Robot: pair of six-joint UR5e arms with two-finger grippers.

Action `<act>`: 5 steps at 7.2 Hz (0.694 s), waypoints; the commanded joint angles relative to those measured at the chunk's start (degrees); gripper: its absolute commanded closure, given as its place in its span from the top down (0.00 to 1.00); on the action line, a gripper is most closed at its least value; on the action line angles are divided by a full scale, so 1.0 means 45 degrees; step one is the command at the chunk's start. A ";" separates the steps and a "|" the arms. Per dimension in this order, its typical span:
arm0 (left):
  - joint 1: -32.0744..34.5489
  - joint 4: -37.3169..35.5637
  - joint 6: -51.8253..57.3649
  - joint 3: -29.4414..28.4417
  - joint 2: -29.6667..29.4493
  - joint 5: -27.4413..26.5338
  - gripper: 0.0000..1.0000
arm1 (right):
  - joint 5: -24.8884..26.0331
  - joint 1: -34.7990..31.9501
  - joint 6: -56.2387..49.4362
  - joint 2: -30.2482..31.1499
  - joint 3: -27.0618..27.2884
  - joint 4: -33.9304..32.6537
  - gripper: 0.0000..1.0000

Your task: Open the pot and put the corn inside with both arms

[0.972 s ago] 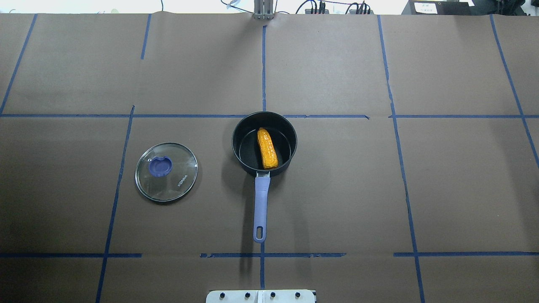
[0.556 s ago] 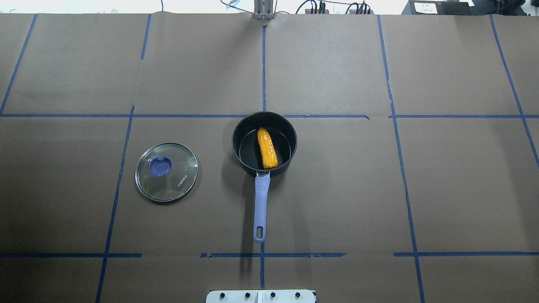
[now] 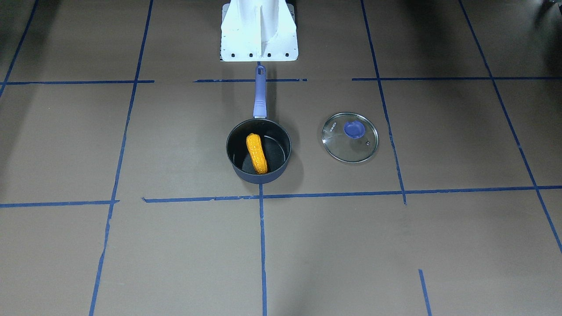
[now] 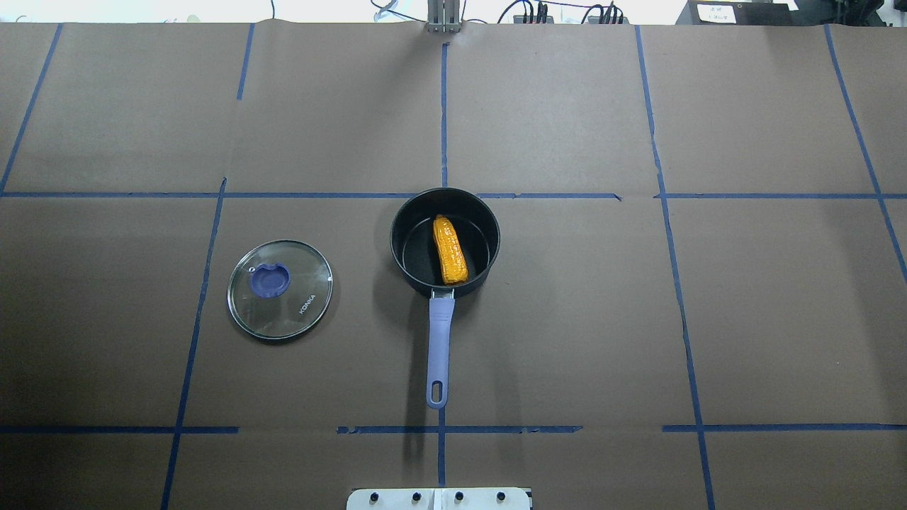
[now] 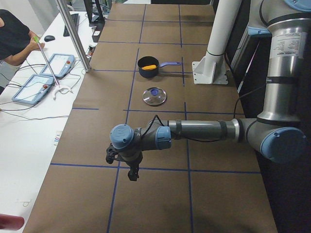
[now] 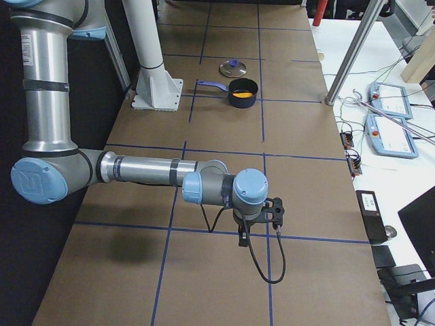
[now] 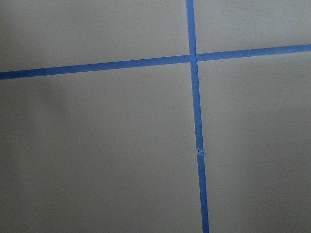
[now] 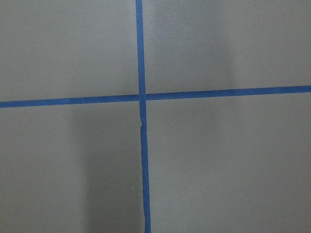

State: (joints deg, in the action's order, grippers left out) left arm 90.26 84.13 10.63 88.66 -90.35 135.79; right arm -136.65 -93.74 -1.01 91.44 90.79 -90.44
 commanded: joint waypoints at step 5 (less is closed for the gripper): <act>0.0000 -0.0005 -0.0098 0.0063 0.0000 0.0000 1.00 | 0.0307 0.0049 -0.0224 -0.0046 0.0001 -0.0020 1.00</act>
State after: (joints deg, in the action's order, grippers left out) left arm 90.26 84.11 10.24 88.87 -90.35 135.79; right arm -135.27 -93.52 -2.02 91.29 90.79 -90.46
